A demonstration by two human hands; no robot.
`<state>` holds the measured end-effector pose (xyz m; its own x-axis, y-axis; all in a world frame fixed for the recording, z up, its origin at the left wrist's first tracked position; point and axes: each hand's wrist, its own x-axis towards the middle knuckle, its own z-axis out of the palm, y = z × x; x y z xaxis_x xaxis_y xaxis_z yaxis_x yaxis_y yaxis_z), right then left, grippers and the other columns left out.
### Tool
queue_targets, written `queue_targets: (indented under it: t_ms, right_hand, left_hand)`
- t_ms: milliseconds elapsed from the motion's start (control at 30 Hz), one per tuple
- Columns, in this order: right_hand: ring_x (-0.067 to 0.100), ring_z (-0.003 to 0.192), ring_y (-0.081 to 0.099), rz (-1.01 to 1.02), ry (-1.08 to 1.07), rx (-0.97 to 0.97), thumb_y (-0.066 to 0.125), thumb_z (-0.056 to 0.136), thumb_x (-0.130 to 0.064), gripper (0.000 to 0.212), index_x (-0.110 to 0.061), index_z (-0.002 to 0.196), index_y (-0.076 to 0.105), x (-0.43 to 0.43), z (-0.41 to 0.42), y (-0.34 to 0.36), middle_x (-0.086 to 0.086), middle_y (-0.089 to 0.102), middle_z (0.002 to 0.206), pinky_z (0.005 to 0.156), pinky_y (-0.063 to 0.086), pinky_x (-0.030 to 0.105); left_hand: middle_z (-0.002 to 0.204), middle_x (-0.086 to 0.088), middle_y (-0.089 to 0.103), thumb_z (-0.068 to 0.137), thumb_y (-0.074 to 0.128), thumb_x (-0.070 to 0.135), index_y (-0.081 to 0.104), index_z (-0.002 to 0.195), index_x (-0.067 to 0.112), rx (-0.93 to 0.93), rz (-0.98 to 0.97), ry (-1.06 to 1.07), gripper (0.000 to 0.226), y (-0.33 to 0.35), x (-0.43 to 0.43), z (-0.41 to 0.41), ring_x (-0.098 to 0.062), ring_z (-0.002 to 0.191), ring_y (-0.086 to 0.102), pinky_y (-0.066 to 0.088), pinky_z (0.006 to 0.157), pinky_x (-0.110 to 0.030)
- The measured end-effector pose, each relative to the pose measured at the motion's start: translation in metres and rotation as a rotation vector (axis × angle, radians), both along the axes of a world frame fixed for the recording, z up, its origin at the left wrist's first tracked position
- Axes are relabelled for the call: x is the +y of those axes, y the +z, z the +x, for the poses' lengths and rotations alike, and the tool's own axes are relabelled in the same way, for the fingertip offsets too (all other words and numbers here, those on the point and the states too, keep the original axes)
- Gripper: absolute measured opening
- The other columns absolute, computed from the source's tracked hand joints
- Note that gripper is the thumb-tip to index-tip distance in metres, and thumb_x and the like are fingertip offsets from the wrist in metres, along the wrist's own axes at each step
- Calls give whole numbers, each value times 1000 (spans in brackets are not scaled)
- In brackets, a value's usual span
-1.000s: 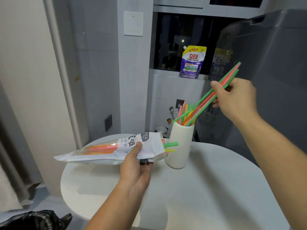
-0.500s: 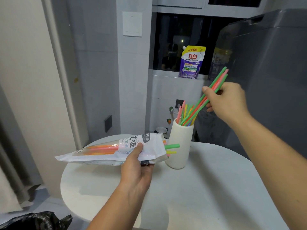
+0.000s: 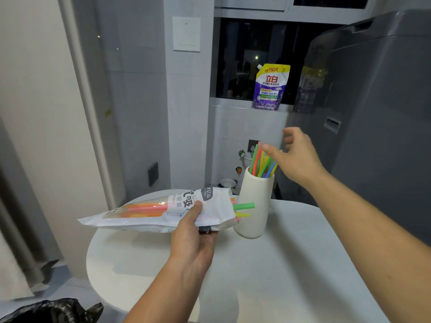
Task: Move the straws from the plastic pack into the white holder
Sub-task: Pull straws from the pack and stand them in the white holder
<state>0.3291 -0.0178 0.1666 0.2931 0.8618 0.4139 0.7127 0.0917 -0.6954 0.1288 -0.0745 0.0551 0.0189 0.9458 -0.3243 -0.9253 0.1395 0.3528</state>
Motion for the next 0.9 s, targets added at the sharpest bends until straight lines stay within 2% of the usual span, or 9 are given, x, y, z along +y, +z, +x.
queue_targets:
  t_ms: [100, 200, 267, 333, 400, 500, 667, 800, 900]
  right_hand:
    - [21, 120, 53, 132, -72, 78, 67, 90, -48, 61, -17, 138, 48, -14, -3, -4, 6, 49, 136, 99, 48, 38]
    - [16, 93, 59, 389, -132, 102, 59, 95, -35, 21, -17, 105, 61, -42, -16, -14, 4, 58, 108, 84, 45, 29]
    - [17, 74, 54, 331, -86, 134, 54, 97, -32, 24, -14, 83, 60, -58, -29, -32, 4, 61, 84, 70, 41, 32]
    - [21, 69, 52, 90, -1, 192, 50, 99, -37, 36, -10, 80, 61, -69, -43, -51, 1, 58, 71, 66, 41, 35]
    - [21, 66, 56, -115, 70, 292, 47, 99, -45, 43, -7, 86, 63, -75, -54, -61, 0, 61, 70, 61, 46, 32]
    - [14, 51, 53, -212, 119, 432, 51, 98, -44, 46, 0, 92, 62, -79, -61, -65, 4, 61, 67, 43, 39, 21]
    - [6, 39, 49, -164, 199, 489, 58, 99, -28, 31, 0, 88, 64, -85, -70, -73, -8, 60, 58, 42, 36, 23]
    - [1, 42, 53, -128, 229, 523, 60, 98, -23, 19, -7, 92, 67, -84, -72, -78, 1, 59, 65, 48, 36, 29]
    - [11, 43, 48, -109, 236, 513, 61, 98, -21, 17, -8, 89, 69, -81, -69, -81, 2, 57, 60, 49, 37, 29]
  left_hand:
    - [125, -12, 73, 98, 61, 1, 58, 138, 10, -11, 0, 2, 41, 4, -3, 0, -28, 107, 72, 64, 55, -43]
    - [128, -14, 71, 100, 58, 1, 58, 138, 8, -32, 12, -3, 39, 10, -5, 0, -27, 100, 72, 60, 45, -39]
    - [130, -15, 70, 100, 58, 1, 57, 140, 7, -30, 29, -11, 40, 11, -5, -1, -28, 98, 71, 59, 44, -40]
    - [130, -15, 71, 100, 59, 3, 56, 141, 8, -10, 52, -18, 42, 9, -4, -3, -29, 104, 72, 62, 52, -47]
    - [128, -14, 73, 99, 61, 5, 56, 141, 8, 23, 99, -34, 43, 3, -1, -5, -32, 112, 72, 60, 78, -65]
    - [127, -13, 74, 97, 65, 7, 58, 140, 8, 61, 138, -26, 44, -3, 0, -3, -35, 117, 70, 48, 99, -71]
    - [125, -9, 75, 96, 64, 7, 60, 138, 10, 115, 149, 0, 42, 0, -4, 1, -24, 113, 73, 63, 85, -42]
    - [128, -10, 74, 97, 63, 7, 59, 139, 10, 137, 175, -10, 43, -1, -3, 1, -26, 116, 72, 59, 96, -48]
    - [126, -10, 75, 96, 64, 6, 60, 138, 10, 132, 174, -5, 42, 0, -3, 2, -26, 114, 72, 55, 102, -53]
